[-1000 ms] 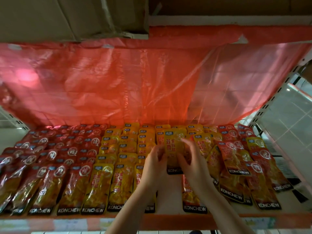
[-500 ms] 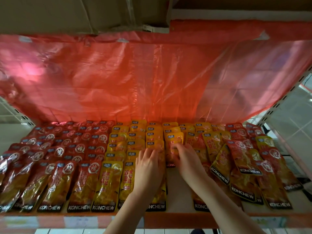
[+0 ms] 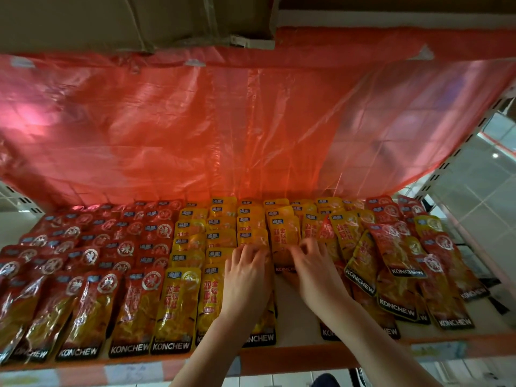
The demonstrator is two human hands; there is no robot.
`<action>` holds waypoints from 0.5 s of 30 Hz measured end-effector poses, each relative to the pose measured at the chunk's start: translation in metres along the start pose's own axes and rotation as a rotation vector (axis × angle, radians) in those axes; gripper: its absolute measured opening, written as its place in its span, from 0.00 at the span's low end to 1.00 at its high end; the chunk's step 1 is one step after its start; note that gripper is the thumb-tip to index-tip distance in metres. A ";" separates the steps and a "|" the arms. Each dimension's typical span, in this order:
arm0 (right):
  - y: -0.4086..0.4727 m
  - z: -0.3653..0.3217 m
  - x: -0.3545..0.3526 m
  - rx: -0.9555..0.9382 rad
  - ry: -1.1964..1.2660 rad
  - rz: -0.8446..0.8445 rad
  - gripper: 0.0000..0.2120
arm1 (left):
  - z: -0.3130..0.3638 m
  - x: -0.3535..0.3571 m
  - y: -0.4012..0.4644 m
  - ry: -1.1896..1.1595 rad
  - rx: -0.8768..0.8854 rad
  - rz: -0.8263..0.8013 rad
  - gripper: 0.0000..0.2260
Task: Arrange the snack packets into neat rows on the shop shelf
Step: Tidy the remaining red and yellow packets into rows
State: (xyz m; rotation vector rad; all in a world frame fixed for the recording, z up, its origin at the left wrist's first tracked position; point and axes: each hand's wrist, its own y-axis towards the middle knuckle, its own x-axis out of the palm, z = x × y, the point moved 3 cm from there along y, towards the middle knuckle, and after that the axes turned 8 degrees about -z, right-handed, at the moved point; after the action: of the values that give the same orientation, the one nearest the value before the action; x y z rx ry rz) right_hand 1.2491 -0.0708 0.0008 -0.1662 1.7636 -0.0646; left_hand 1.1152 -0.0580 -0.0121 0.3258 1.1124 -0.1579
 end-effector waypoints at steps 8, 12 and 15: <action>0.004 -0.006 0.000 0.039 -0.078 -0.028 0.28 | 0.000 0.002 -0.001 0.007 0.002 0.020 0.12; 0.007 -0.007 0.002 0.038 -0.039 -0.025 0.25 | -0.001 0.002 -0.002 0.002 0.005 -0.007 0.13; 0.010 -0.006 0.002 0.034 -0.020 -0.027 0.25 | -0.002 0.001 -0.002 -0.001 0.007 -0.018 0.12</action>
State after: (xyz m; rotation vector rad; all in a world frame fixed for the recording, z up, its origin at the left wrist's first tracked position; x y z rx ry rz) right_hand 1.2422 -0.0611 -0.0013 -0.1657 1.7396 -0.1118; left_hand 1.1134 -0.0591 -0.0137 0.3220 1.1142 -0.1785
